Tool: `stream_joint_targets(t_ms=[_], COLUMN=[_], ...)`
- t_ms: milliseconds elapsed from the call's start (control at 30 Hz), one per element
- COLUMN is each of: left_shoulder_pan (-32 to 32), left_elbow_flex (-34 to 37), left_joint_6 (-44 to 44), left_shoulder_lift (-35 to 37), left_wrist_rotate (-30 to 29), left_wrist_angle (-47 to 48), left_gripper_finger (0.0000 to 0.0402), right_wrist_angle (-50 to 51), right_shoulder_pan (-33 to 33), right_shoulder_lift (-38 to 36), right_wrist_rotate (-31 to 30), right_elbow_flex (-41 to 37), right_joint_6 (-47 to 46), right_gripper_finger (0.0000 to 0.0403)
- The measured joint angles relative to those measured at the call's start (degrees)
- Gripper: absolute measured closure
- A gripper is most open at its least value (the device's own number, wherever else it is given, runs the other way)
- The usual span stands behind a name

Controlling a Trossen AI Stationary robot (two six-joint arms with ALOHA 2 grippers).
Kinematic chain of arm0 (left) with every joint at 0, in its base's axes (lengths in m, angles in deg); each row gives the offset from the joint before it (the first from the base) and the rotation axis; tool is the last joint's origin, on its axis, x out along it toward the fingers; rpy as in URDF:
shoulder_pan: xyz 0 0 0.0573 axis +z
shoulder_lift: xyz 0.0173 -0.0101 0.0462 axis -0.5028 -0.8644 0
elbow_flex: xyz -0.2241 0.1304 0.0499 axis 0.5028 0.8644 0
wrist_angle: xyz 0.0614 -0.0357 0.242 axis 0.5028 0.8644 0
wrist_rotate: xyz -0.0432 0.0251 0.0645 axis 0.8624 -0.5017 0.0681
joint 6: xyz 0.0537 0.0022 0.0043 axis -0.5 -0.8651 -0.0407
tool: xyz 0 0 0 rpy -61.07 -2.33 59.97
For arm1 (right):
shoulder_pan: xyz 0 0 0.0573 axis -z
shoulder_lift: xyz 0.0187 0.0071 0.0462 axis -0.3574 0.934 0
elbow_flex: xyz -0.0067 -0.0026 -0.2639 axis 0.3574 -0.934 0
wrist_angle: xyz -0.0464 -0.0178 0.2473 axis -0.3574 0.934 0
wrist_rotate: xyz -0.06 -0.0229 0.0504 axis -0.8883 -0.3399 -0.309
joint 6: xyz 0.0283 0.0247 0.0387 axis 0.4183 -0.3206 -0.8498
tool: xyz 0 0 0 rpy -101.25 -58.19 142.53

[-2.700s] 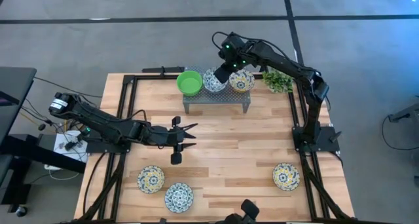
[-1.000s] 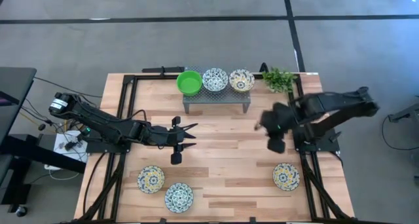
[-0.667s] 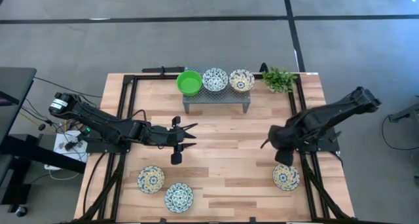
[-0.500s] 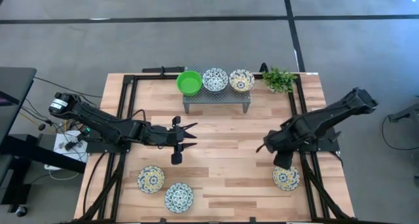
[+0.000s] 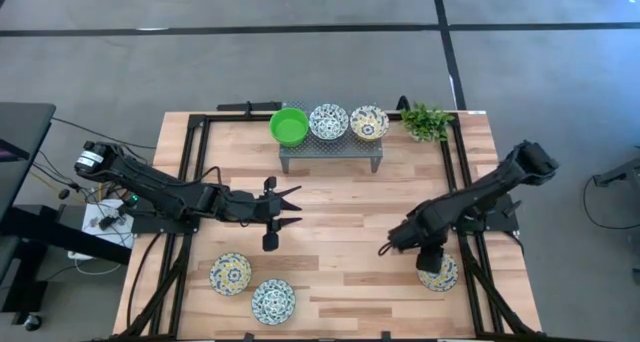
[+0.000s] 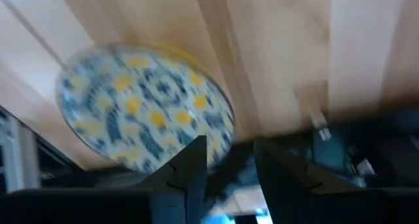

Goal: Pick & Place Mini bowls
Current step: Stack the right yellow patterned bowl on top of the yellow patterned bowl on the shelf

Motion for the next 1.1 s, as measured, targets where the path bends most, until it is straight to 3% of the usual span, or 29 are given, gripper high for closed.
stream_joint_targets(t_ms=[133,267,500,867,1100], left_shoulder_pan=[0.0,0.0,0.0,0.0,0.0], left_elbow_flex=[0.0,0.0,0.0,0.0,0.0], left_joint_6=[-0.5,-0.5,-0.5,-0.3,-0.5], left_shoulder_lift=[0.0,0.0,0.0,0.0,0.0], left_wrist_rotate=[0.0,0.0,0.0,0.0,0.0], left_wrist_angle=[0.0,0.0,-0.4,-1.9,-2.2], left_gripper_finger=[0.0286,0.0286,0.0286,0.0286,0.0286], right_wrist_angle=[2.0,-11.0,-13.7,-15.3,-23.7], right_shoulder_pan=[-1.7,-5.8,-11.6,-11.7,-11.0], right_shoulder_lift=[-2.9,-8.9,-14.8,-15.0,-13.2], right_wrist_rotate=[-2.2,-3.8,-3.0,-4.2,-6.7], right_elbow_flex=[-0.1,-5.0,-15.9,-16.8,-21.1], right_joint_6=[-0.6,0.4,-10.5,-10.9,-10.8], right_gripper_finger=[0.0281,0.028,0.028,0.028,0.028])
